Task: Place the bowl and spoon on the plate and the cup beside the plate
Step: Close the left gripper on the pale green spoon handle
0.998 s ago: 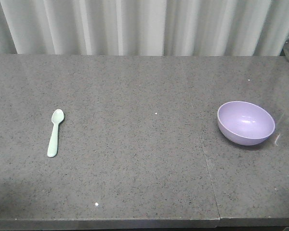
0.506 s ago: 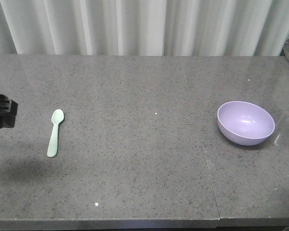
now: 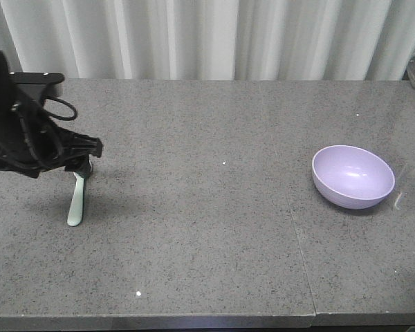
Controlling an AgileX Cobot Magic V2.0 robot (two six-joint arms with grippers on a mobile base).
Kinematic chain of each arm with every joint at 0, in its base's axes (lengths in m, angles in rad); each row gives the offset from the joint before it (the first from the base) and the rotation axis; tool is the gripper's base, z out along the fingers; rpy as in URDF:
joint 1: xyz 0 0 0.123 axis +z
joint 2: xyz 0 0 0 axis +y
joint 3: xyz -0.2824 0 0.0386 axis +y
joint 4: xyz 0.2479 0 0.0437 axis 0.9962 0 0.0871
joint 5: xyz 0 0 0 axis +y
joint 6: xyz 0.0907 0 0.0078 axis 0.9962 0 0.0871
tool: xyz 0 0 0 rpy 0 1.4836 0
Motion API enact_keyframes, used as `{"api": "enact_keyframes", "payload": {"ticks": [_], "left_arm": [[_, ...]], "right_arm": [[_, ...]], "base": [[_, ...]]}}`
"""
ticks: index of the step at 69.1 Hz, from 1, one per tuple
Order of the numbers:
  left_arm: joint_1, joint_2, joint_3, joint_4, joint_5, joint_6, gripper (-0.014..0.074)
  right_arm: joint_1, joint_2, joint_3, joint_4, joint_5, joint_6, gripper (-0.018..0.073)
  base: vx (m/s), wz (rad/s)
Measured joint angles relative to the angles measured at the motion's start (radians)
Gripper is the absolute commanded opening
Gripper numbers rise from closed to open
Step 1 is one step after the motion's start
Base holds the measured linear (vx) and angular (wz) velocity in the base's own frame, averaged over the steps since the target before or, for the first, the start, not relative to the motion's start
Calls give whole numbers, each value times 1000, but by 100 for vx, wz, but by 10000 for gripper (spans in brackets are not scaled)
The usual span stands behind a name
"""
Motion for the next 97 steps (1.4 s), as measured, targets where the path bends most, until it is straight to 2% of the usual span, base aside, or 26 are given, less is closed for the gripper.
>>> {"api": "enact_keyframes", "payload": {"ticks": [10, 34, 97], "left_arm": [[0, 95, -72, 5, 29, -10, 559], [0, 245, -200, 71, 87, -56, 559], [18, 360, -214, 65, 87, -85, 559]], "right_arm": [[0, 0, 0, 0, 0, 0, 536], [0, 0, 0, 0, 0, 1, 536], [0, 0, 0, 0, 0, 2, 536]], "base": [[0, 0], [0, 0], [0, 0]]}}
